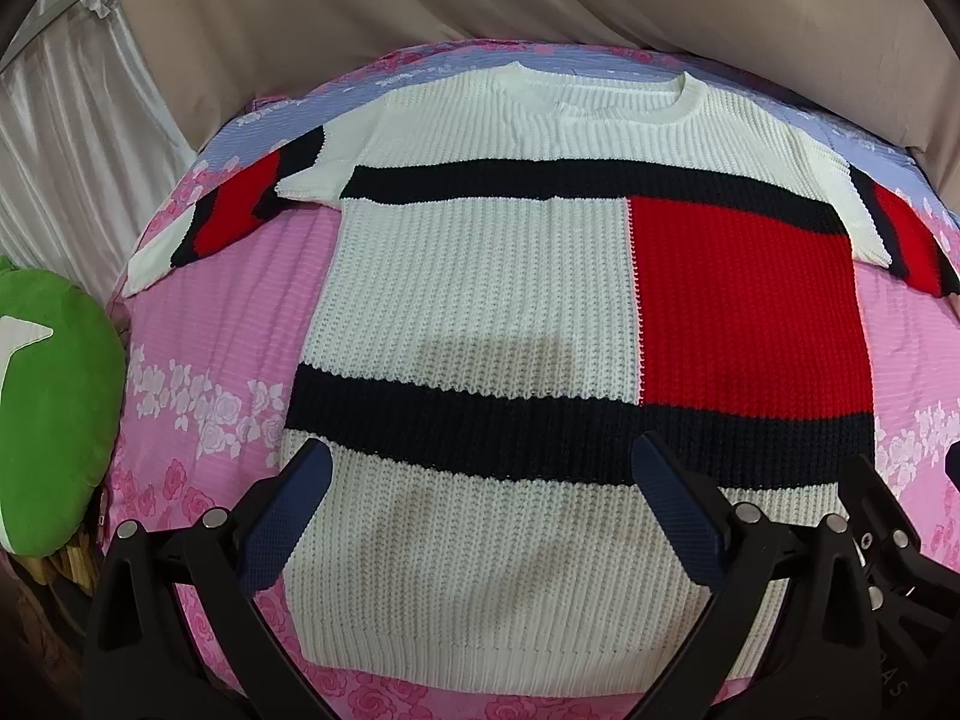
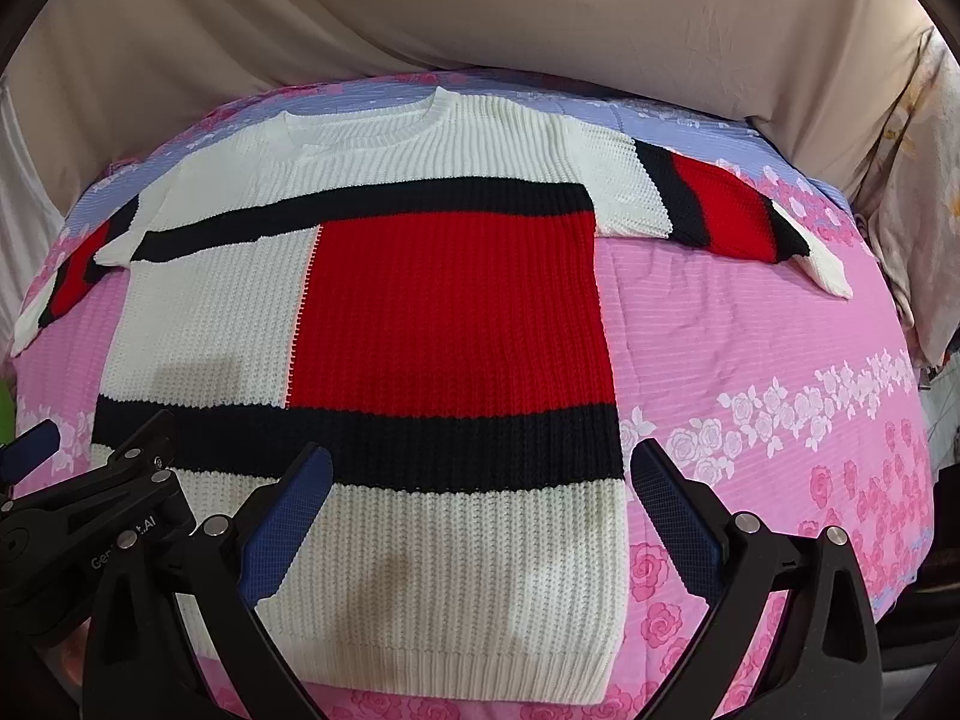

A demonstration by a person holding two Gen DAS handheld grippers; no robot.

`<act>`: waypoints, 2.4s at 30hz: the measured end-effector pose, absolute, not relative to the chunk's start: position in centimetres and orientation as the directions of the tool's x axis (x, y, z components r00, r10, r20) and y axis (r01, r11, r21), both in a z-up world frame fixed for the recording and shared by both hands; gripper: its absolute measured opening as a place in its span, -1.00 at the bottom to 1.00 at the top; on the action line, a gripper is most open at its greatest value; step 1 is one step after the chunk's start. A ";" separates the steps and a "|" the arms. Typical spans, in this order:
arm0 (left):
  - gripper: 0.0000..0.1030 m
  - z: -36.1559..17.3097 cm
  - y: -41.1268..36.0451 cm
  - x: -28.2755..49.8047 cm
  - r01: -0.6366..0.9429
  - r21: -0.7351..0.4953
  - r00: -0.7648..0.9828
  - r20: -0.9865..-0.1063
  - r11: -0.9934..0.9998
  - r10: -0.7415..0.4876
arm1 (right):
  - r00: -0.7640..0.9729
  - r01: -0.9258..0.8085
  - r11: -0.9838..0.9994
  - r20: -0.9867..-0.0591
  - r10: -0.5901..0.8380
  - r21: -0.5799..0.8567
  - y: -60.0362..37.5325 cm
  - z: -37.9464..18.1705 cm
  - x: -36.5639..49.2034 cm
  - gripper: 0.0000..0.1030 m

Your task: Fold small clothes

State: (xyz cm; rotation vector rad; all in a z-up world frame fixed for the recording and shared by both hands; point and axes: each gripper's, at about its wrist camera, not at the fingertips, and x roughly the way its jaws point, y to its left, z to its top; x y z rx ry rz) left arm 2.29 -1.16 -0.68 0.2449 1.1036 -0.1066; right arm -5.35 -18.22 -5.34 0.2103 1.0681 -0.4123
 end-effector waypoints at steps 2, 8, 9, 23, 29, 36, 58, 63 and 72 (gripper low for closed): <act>0.90 -0.8 -1.1 2.3 0.205 0.142 0.444 -0.895 0.968 0.038 | 0.412 0.425 0.905 -0.884 -0.222 -0.030 -18.3 -5.5 -5.3 0.90; 0.90 -1.0 -1.1 2.3 0.202 0.137 0.436 -0.899 0.970 0.036 | 0.409 0.419 0.907 -0.887 -0.213 -0.024 -18.4 -5.8 -5.1 0.90; 0.90 -1.0 -1.2 2.4 0.201 0.137 0.438 -0.898 0.970 0.036 | 0.409 0.419 0.908 -0.888 -0.211 -0.023 -18.4 -5.8 -5.1 0.90; 0.90 -0.7 -0.6 5.5 0.159 0.058 0.429 -0.903 0.986 -0.016 | 0.416 0.643 0.755 -0.886 -0.206 0.127 -35.6 -8.3 -4.4 0.90; 0.90 -1.4 0.1 6.8 0.104 0.012 0.408 -0.912 0.995 -0.032 | 0.463 0.849 0.336 -0.880 -0.106 0.407 -55.2 -13.2 -8.5 0.82; 0.90 -2.5 0.2 8.7 0.060 -0.057 0.344 -0.936 0.997 -0.074 | 0.630 0.776 0.071 -0.771 -0.088 0.626 -63.3 -16.5 -10.3 0.81; 0.90 0.6 2.5 12.8 0.061 -0.260 0.451 -0.854 0.964 -0.259 | 0.758 0.067 0.945 -0.632 0.160 0.320 -28.8 4.5 15.6 -0.68; 0.90 0.2 4.0 15.6 0.025 -0.321 0.452 -0.841 0.947 -0.297 | 0.651 -0.087 0.981 -0.735 0.189 0.175 -18.2 -1.4 17.7 -0.22; 0.90 -3.6 1.8 22.8 -0.048 -0.425 0.385 -0.843 0.904 -0.376 | 0.561 0.258 0.960 -0.826 -0.056 0.110 -27.9 -6.4 11.0 0.15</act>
